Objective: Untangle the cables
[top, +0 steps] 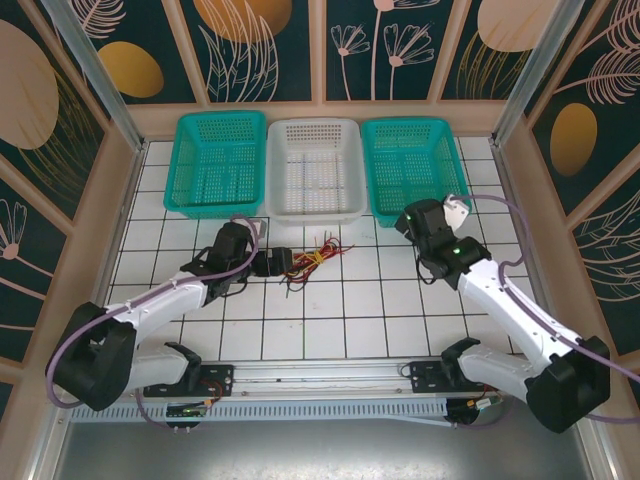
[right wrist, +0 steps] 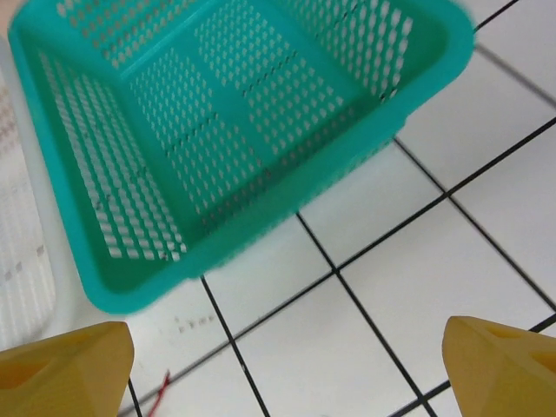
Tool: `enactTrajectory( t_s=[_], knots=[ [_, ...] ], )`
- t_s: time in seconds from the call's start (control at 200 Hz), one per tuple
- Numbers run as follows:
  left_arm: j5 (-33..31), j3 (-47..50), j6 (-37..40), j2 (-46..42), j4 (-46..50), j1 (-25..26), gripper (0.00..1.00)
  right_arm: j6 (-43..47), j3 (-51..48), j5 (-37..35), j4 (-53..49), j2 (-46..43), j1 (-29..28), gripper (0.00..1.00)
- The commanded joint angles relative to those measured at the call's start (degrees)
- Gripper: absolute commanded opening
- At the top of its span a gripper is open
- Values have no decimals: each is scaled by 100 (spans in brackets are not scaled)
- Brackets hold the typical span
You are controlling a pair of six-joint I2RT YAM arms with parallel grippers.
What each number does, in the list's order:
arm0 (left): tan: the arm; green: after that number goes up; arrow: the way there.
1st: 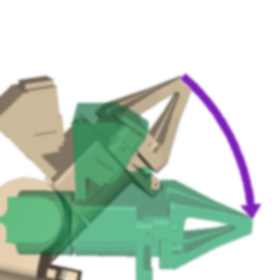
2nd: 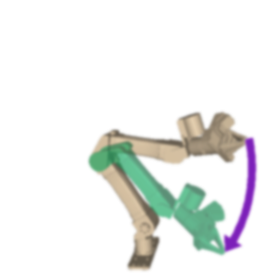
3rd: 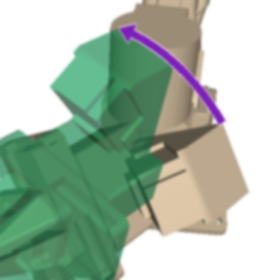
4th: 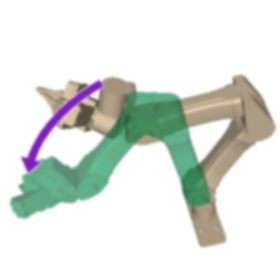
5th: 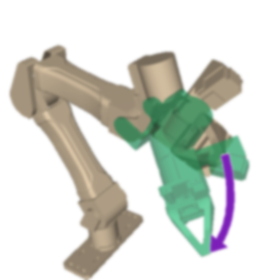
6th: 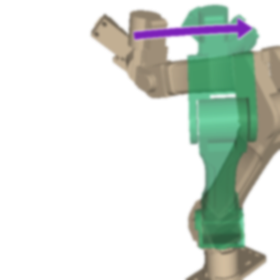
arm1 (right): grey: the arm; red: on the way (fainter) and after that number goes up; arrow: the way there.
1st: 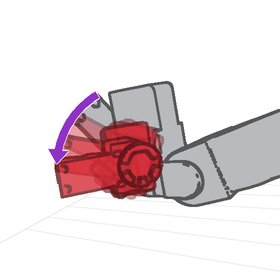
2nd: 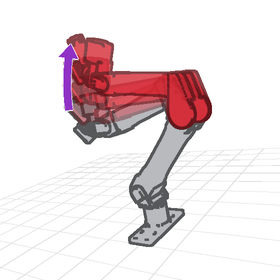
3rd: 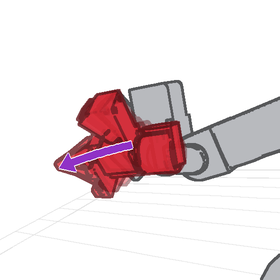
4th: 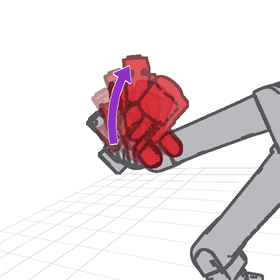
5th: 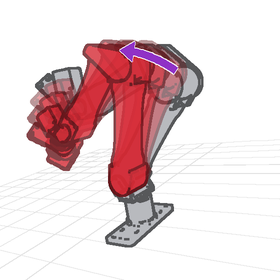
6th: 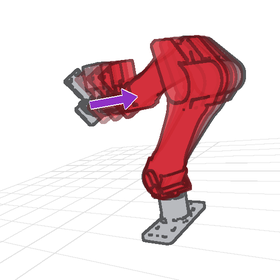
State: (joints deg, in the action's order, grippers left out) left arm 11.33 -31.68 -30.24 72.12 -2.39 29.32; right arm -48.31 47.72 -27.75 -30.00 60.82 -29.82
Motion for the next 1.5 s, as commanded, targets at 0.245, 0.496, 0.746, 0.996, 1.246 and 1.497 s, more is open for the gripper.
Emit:
enactTrajectory(
  t_s=[0.245,0.496,0.746,0.996,1.246,1.497],
  knots=[
    [367,-325,584,895,503,61,87,217,-1460,553,1492,-2285,-120,93],
    [392,-604,631,1349,310,150,85,757,-2065,444,2084,-3417,-120,91],
    [610,-943,787,1862,70,153,70,92,-2153,132,1670,-3520,-116,87],
    [697,-1087,842,2042,195,153,18,364,-2142,561,1572,-3538,-103,87],
    [934,-673,691,783,5,245,0,807,-1822,1655,1752,-2778,-103,89],
    [544,-400,1698,-1423,-52,715,0,1198,-282,3165,1332,-1592,-68,98]
  ],
)
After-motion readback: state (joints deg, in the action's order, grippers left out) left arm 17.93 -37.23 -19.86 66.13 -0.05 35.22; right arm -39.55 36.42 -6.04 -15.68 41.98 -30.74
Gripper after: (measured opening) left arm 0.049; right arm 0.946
